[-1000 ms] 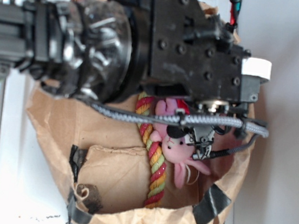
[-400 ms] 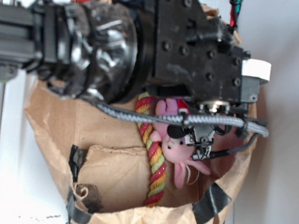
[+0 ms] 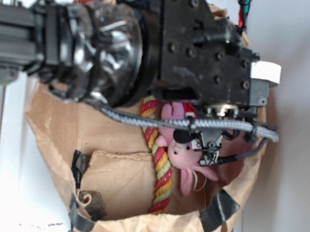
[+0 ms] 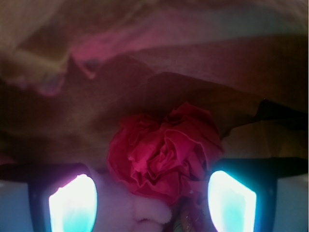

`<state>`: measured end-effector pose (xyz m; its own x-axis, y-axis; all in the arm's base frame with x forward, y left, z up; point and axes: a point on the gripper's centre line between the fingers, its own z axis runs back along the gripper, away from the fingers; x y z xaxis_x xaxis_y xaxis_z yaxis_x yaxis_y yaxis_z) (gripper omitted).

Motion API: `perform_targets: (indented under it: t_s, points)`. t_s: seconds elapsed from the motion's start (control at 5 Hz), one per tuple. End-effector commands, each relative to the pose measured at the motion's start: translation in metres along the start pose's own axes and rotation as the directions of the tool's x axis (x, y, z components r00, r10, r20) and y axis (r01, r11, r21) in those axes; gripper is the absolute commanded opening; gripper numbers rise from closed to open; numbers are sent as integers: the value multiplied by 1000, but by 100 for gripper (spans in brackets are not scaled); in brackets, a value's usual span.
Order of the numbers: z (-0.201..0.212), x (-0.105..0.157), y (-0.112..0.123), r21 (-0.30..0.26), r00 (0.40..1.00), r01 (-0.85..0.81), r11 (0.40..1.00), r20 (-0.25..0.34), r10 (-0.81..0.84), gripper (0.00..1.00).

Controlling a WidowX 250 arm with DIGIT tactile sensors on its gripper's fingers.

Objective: Grab the red paper.

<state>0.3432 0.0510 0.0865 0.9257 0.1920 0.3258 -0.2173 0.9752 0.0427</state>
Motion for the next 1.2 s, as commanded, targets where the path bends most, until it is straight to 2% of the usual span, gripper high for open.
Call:
perform_targets:
  t_s: [0.0, 0.4, 1.0]
  points:
    - [8, 13, 9, -4, 995, -10, 1000, 101, 11, 100]
    - [-5, 11, 4, 4, 995, -5, 1000, 98, 4, 100]
    - [-27, 18, 0, 92, 997, -27, 995, 79, 20, 100]
